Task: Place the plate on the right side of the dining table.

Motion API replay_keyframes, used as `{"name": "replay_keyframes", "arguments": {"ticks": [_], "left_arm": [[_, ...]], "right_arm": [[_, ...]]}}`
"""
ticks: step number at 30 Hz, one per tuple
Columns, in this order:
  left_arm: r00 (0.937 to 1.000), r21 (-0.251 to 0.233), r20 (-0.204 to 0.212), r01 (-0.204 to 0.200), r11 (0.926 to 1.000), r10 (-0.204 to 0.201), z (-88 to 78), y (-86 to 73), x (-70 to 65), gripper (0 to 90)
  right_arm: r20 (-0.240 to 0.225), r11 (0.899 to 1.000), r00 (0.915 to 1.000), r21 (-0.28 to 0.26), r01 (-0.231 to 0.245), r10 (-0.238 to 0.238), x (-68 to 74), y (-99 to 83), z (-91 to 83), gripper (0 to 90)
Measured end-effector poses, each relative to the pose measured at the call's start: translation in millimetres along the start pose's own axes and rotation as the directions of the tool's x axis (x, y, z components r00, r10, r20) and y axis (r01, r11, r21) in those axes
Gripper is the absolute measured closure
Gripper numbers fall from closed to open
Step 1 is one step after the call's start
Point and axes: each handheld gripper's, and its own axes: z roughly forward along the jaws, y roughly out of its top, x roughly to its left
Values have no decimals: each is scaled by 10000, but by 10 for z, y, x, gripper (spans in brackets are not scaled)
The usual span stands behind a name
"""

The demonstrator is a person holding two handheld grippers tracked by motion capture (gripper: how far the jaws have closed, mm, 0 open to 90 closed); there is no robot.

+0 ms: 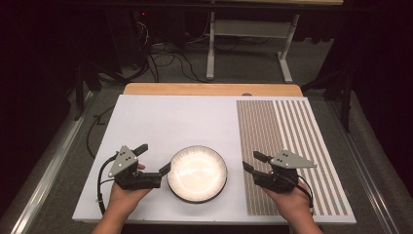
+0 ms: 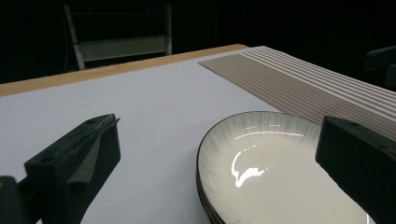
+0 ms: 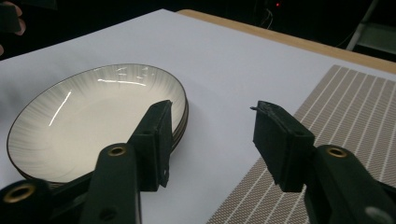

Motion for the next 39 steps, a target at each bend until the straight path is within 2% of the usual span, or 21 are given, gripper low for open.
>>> {"name": "replay_keyframes", "arguments": {"ticks": [2, 7, 10, 16, 19, 22, 25, 27, 31, 39], "left_arm": [[10000, -21, 1, 7, 10000, -7, -3, 1, 2, 4], [10000, -115, 23, -46, 9999, 46, -14, 10, -5, 4], [10000, -98, 30, -56, 9999, 56, -15, 10, -6, 4], [10000, -106, 23, -58, 9999, 59, -15, 10, -1, 4], [10000, -115, 33, -51, 9999, 52, -15, 11, -3, 4], [10000, -116, 44, -64, 9999, 65, -17, 12, -6, 4], [9999, -112, 28, -101, 9999, 101, -14, 11, -5, 4], [9999, -105, 26, -114, 9999, 114, -12, 11, -5, 4], [9999, -97, 36, -148, 9998, 148, -15, 15, -8, 4], [9999, -114, -1, -158, 9998, 158, -12, 13, -9, 4]], "right_arm": [[-90, 9996, 9997, 211, 210, -208, 64, 32, 66, 523], [-170, 9992, 9996, 332, 222, -216, 139, 72, 159, 575], [-361, 9983, 9992, 544, 214, -195, 206, 113, 272, 628], [-545, 9979, 9981, 566, 307, -276, 272, 161, 369, 693], [-607, 9983, 9974, 415, 414, -389, 343, 209, 446, 724], [-586, 9966, 9966, 559, 606, -574, 403, 208, 496, 755], [-627, 9950, 9954, 646, 765, -725, 420, 191, 519, 777], [-720, 9936, 9943, 748, 841, -788, 408, 150, 524, 822], [-841, 9916, 9935, 978, 844, -763, 384, 89, 535, 867], [-1026, 9889, 9929, 1288, 737, -606, 387, 61, 545, 900]]}}
